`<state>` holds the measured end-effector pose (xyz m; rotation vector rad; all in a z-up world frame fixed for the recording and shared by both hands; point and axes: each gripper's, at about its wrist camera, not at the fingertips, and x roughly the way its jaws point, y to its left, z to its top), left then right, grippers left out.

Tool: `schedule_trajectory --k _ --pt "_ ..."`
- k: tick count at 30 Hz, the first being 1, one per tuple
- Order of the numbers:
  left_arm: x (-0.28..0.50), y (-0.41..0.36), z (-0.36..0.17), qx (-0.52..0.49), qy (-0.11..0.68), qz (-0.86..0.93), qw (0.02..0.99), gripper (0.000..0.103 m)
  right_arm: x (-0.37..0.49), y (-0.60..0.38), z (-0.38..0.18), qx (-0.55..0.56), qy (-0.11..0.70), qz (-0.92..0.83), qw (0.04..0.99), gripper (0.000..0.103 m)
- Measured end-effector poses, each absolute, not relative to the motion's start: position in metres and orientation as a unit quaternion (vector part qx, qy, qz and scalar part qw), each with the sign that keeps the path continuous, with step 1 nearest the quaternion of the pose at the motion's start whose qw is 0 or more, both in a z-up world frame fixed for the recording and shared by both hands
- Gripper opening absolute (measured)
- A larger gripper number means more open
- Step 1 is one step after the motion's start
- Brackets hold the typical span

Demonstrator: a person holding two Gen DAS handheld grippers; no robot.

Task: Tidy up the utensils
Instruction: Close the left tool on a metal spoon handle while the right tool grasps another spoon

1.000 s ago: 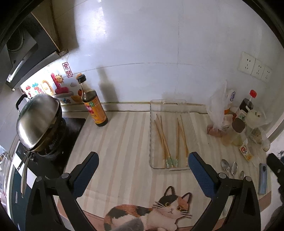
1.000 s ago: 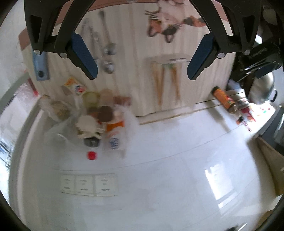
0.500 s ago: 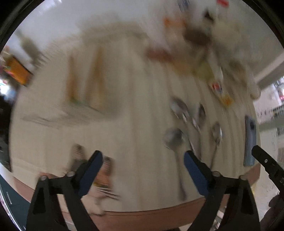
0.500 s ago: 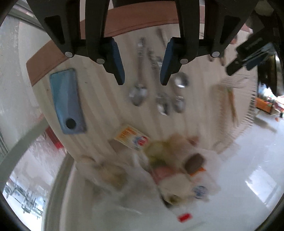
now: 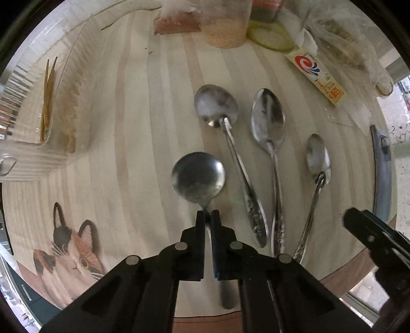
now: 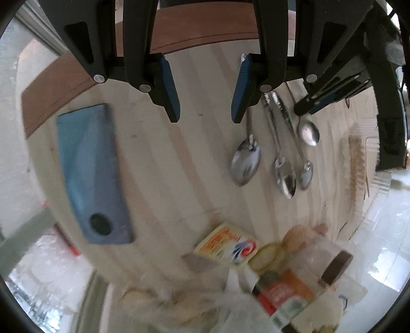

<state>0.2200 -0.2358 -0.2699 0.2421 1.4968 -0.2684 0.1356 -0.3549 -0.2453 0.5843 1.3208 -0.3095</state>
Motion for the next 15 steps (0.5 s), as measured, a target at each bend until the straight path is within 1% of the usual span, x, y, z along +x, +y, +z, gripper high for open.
schedule_trajectory --k 6,7,8,9,10,11,15 --pt "0.216 -0.188 -0.269 0.109 0.684 -0.088 0.716 0.001 0.16 -0.325 -0.263 0.239 0.619 -0.116 0.739 0.044" --pt "0.215 -0.176 -0.27 0.106 0.686 -0.081 0.715 0.001 0.163 -0.32 -0.265 0.231 0.622 -0.115 0.739 0.046" --pt "0.214 -0.168 -0.27 0.105 0.687 -0.076 0.715 0.001 0.166 -0.315 -0.264 0.213 0.619 -0.12 0.746 0.044" --pt "0.212 -0.156 -0.27 0.102 0.689 -0.069 0.714 0.001 0.171 -0.307 -0.265 0.185 0.625 -0.126 0.748 0.037" --pt "0.211 -0.148 -0.27 0.098 0.692 -0.065 0.713 0.001 0.173 -0.304 -0.265 0.17 0.627 -0.134 0.749 0.016" --pt "0.209 -0.141 -0.271 0.093 0.694 -0.064 0.711 0.001 0.172 -0.302 -0.266 0.167 0.631 -0.135 0.745 0.009" --pt "0.199 -0.11 -0.272 0.044 0.712 -0.071 0.697 0.001 0.159 -0.294 -0.268 0.15 0.646 -0.128 0.737 0.007"
